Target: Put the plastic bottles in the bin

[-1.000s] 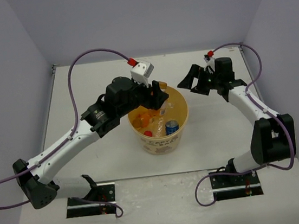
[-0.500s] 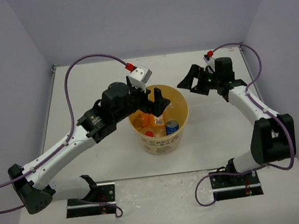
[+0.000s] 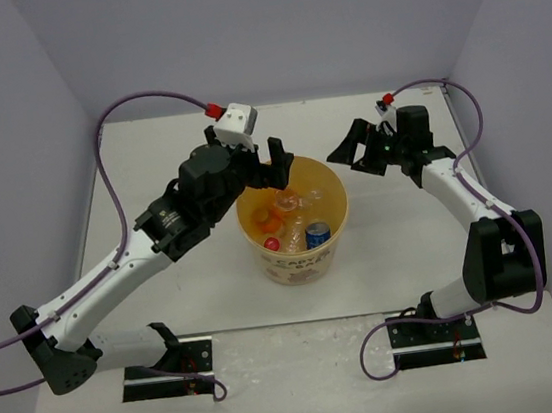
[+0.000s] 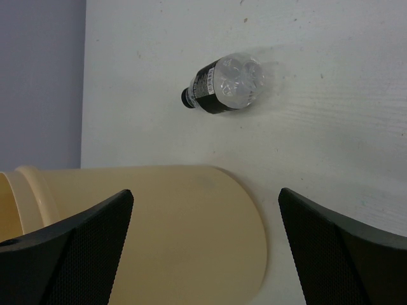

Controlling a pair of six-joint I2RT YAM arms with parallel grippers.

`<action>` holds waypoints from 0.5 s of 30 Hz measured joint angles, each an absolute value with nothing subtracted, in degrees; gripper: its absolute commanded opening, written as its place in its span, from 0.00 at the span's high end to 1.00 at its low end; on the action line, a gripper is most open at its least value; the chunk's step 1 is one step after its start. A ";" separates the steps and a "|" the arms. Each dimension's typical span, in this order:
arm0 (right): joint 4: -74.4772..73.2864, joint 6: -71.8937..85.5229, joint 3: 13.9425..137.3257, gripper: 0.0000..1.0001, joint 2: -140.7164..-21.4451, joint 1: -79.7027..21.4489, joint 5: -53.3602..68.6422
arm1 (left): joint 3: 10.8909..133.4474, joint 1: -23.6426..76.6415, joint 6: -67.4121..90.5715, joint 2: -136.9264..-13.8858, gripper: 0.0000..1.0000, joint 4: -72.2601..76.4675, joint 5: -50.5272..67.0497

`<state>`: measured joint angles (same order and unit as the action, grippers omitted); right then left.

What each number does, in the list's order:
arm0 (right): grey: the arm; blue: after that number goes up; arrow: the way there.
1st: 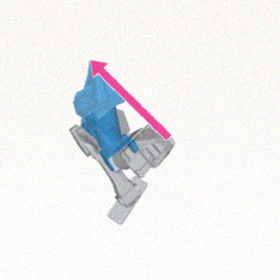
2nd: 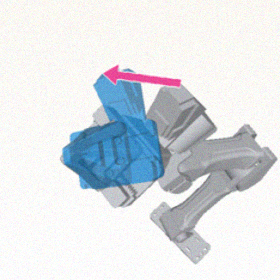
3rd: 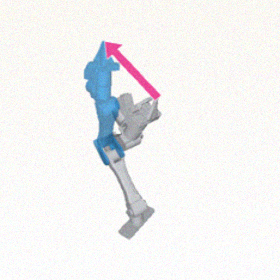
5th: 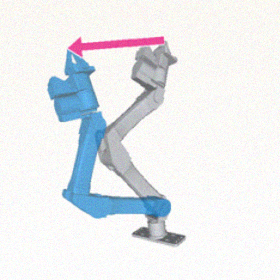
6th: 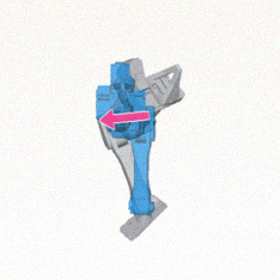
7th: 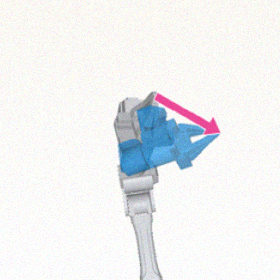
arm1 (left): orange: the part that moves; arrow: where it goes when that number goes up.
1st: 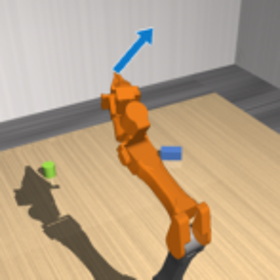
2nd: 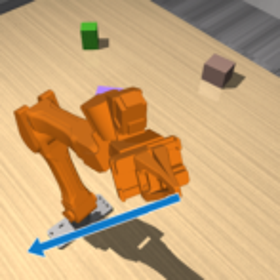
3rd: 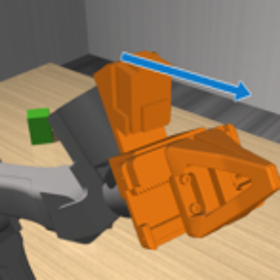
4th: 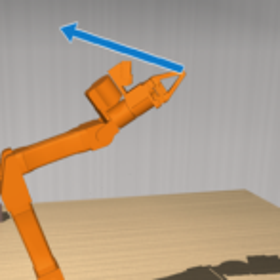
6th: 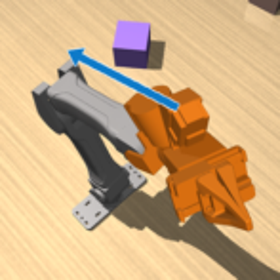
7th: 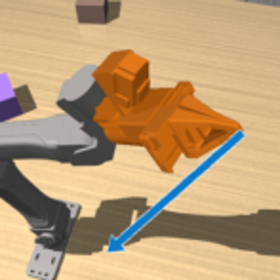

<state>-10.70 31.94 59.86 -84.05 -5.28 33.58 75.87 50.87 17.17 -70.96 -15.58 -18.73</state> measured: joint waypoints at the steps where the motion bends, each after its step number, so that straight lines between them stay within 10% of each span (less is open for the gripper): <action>1: -10.70 31.92 59.86 0.01 -84.05 -5.28 33.58 | 76.47 50.63 17.17 -70.96 0.00 -15.59 -19.98; 15: -11.11 31.27 59.79 0.01 -83.96 -5.28 33.52 | 82.52 27.41 20.37 -73.99 0.00 -15.74 -19.16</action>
<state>-11.11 31.27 59.79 -83.96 -5.28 33.52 82.52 27.41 20.37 -73.99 -15.74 -19.16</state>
